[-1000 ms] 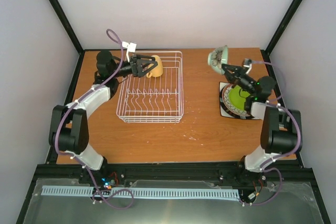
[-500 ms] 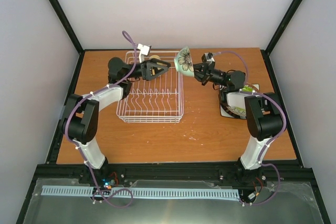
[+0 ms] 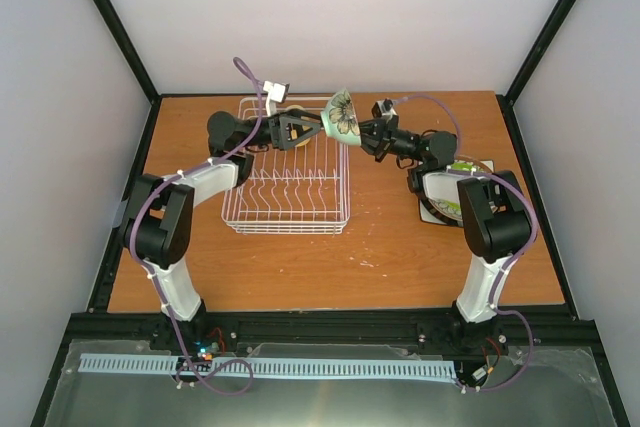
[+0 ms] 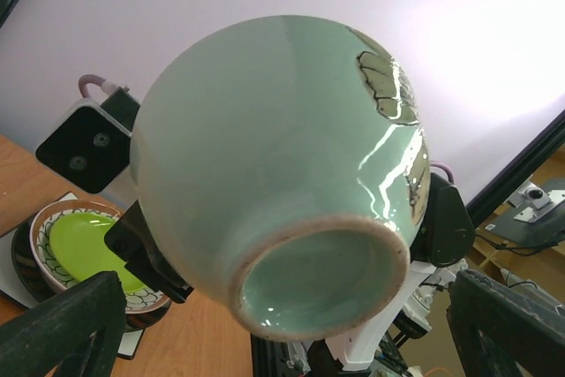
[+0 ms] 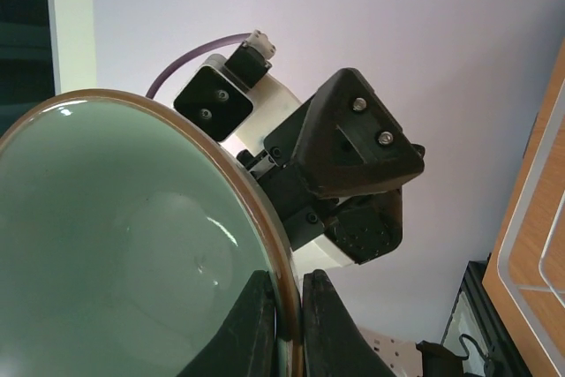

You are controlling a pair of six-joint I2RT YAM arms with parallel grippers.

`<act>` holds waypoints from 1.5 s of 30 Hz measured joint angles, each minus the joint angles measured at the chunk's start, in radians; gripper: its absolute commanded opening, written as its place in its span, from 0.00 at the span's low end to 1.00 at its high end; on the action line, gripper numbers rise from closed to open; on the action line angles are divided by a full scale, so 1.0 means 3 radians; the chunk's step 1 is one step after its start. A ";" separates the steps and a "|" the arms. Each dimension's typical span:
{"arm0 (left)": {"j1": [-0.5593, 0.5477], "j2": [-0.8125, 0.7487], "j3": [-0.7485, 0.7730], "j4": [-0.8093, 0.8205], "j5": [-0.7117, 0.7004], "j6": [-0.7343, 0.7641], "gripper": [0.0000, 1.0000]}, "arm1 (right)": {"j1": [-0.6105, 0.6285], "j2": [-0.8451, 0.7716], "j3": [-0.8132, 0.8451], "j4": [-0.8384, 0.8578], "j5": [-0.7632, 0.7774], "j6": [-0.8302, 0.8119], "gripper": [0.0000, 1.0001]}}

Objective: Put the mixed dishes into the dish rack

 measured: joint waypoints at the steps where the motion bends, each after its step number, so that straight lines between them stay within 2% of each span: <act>1: -0.0001 0.0000 0.0003 0.0005 -0.0003 -0.0003 1.00 | 0.0003 0.0011 0.0000 0.0000 -0.0008 0.0008 0.03; 13: -0.0062 0.0024 0.0183 -0.0004 -0.0047 -0.0013 1.00 | 0.0011 0.0051 0.0000 0.0004 -0.0034 0.0005 0.03; 18: -0.0085 0.0061 0.0209 -0.0051 -0.0078 -0.0008 0.96 | 0.0011 0.0067 0.0000 0.0004 -0.0022 -0.0018 0.03; 22: -0.0092 0.0070 0.0209 -0.0167 -0.0108 0.0018 0.86 | 0.0010 0.0099 0.0013 0.0005 -0.0022 -0.0033 0.03; 28: -0.0098 0.0071 0.0212 -0.0308 -0.0182 0.0111 0.65 | 0.0003 0.0135 0.0095 0.0006 -0.0010 -0.0062 0.03; 32: -0.0090 0.0071 0.0219 -0.0421 -0.0267 0.0174 0.60 | -0.0041 0.0175 0.0106 0.0008 0.0048 -0.0116 0.03; 35: -0.0090 0.0071 0.0219 -0.0473 -0.0315 0.0209 0.44 | -0.0047 0.0197 0.0106 0.0008 0.0085 -0.0145 0.03; 37: -0.0089 0.0071 0.0226 -0.0501 -0.0337 0.0248 0.39 | -0.0053 0.0211 0.0106 0.0008 0.0099 -0.0148 0.03; 38: -0.0090 0.0071 0.0231 -0.0519 -0.0345 0.0244 0.42 | -0.0053 0.0215 0.0106 0.0009 0.0109 -0.0154 0.03; 40: -0.0090 0.0071 0.0239 -0.0537 -0.0343 0.0252 0.61 | -0.0053 0.0219 0.0106 0.0009 0.0116 -0.0160 0.03; 43: -0.0095 0.0071 0.0262 -0.0568 -0.0326 0.0278 0.81 | -0.0051 0.0219 0.0106 0.0009 0.0131 -0.0156 0.03; 45: -0.0134 0.0071 0.0263 -0.0617 -0.0300 0.0310 0.86 | -0.0033 0.0219 0.0112 0.0011 0.0139 -0.0154 0.03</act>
